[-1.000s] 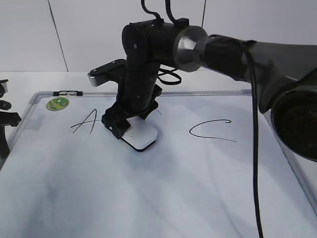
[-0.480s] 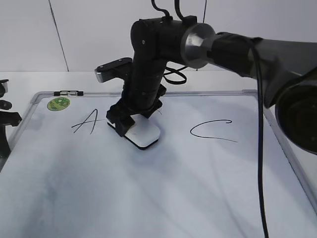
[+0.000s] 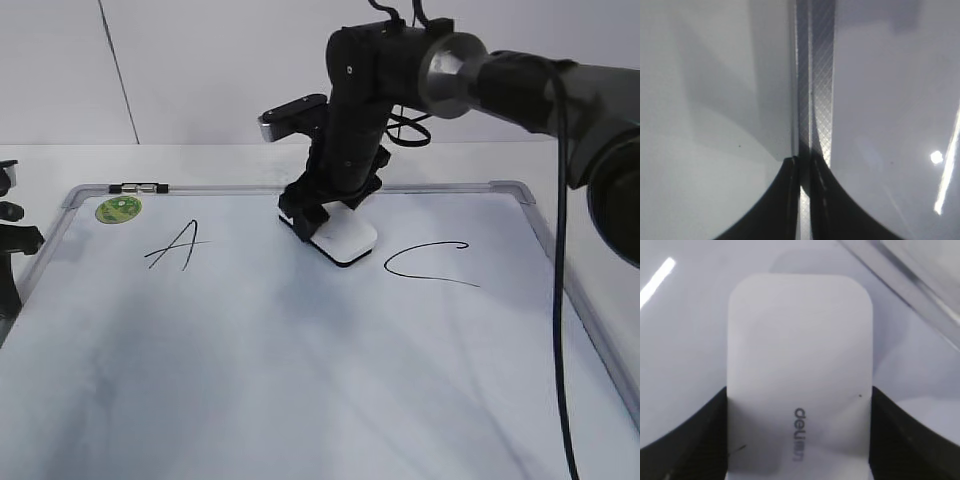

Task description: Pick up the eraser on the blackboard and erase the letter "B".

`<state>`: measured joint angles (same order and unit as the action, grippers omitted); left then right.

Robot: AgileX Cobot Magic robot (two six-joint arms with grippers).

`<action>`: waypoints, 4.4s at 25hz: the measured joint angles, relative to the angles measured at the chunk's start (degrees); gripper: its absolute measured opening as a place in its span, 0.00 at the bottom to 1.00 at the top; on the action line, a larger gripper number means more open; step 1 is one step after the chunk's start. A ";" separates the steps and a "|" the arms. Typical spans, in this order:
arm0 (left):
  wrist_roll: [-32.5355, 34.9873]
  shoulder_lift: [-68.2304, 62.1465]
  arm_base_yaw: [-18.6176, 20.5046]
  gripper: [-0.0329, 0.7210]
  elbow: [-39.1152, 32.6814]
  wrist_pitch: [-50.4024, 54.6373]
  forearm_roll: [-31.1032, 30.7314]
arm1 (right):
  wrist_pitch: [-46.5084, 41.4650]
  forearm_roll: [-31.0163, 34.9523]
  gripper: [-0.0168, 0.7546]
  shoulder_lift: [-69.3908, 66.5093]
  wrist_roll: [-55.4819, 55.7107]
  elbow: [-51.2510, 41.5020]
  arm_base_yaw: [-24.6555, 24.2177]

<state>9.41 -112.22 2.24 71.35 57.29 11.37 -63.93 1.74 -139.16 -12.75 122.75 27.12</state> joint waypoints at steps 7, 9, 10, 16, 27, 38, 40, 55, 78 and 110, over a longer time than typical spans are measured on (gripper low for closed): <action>0.00 0.00 0.00 0.06 0.00 0.00 0.26 | 3.66 -0.37 0.70 -0.13 -0.15 0.00 -4.28; 0.00 -0.04 0.00 0.06 0.00 -0.11 0.60 | 3.87 -0.70 0.70 -0.25 -0.17 0.00 -4.51; 0.00 -0.04 0.00 0.06 0.00 -0.11 0.60 | 3.87 -0.71 0.70 -0.37 -0.27 0.00 -4.66; 0.00 -0.04 0.00 0.06 0.00 -0.19 0.83 | 4.04 -0.80 0.70 -0.59 -0.61 0.62 -4.79; 0.00 -0.04 0.00 0.06 0.00 -0.19 0.94 | 1.18 -1.74 0.70 -1.63 -5.53 3.61 -2.96; 0.00 -0.04 0.00 0.06 0.00 -0.19 0.94 | -1.46 1.93 0.70 -1.63 -12.86 3.85 1.39; 0.00 -0.04 0.00 0.06 0.00 -0.19 0.94 | -1.50 2.78 0.70 -1.63 -14.97 3.85 2.01; 0.00 -0.04 0.00 0.06 0.00 -0.19 0.83 | -1.75 -2.77 0.70 -1.63 -23.00 3.85 3.32; 0.00 -0.13 0.00 0.06 0.00 -0.19 0.94 | -2.09 1.02 0.70 -2.83 -25.32 4.58 -6.51; 0.00 -0.13 0.00 0.06 0.00 -0.05 1.04 | -6.78 3.35 0.70 -3.32 -21.59 10.46 -8.95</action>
<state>9.41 -112.36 2.24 71.35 57.24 12.41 -70.71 5.09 -142.48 -34.34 133.20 18.17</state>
